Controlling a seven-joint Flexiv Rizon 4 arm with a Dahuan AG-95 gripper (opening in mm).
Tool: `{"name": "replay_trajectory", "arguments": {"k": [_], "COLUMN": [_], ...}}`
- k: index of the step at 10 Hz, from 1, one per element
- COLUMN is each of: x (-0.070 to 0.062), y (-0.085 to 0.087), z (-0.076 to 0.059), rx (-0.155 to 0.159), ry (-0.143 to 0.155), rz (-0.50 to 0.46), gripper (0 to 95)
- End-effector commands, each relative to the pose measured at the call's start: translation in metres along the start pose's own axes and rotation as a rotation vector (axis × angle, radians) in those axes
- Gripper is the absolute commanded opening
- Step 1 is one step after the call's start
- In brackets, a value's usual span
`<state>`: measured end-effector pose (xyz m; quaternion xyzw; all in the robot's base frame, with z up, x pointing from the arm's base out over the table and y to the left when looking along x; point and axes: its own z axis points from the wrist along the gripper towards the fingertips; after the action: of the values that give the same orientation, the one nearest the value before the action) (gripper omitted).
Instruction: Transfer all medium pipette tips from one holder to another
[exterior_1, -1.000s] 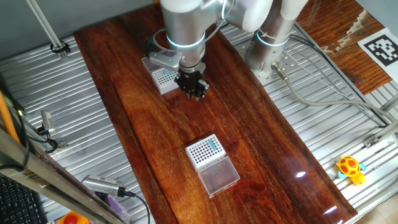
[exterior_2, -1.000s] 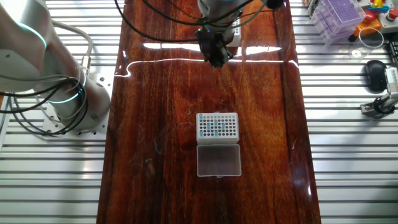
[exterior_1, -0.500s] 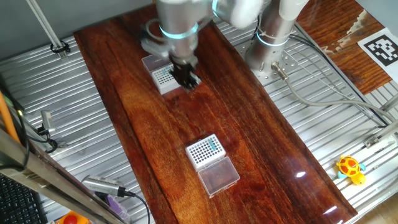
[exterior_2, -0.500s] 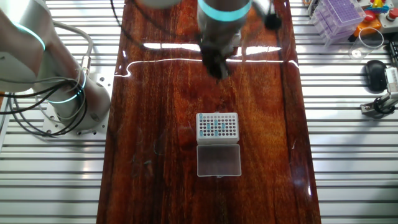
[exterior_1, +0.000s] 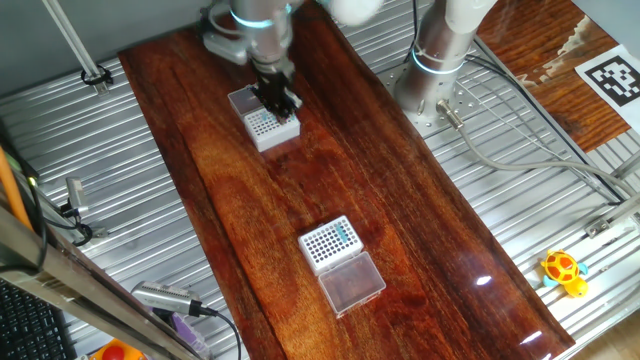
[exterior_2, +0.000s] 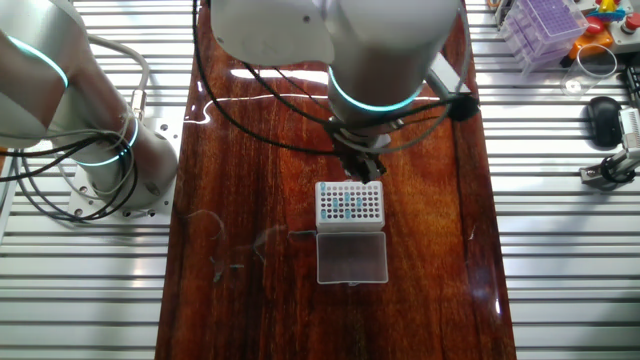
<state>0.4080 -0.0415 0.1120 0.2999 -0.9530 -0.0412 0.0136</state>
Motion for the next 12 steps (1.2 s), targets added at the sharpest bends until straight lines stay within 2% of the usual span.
{"name": "replay_trajectory", "arguments": {"k": [1, 3, 6, 9, 12], "x": [-0.005, -0.011, -0.01, 0.002, 0.006], "y": [-0.002, -0.022, -0.053, -0.053, -0.053], "z": [0.001, -0.001, -0.003, 0.007, 0.016], "rx": [0.01, 0.022, 0.029, 0.032, 0.032], "ry": [0.012, 0.022, 0.024, 0.013, 0.003], "rz": [0.02, -0.019, -0.072, -0.065, -0.058], "gripper": [19.0, 19.0, 19.0, 19.0, 19.0]}}
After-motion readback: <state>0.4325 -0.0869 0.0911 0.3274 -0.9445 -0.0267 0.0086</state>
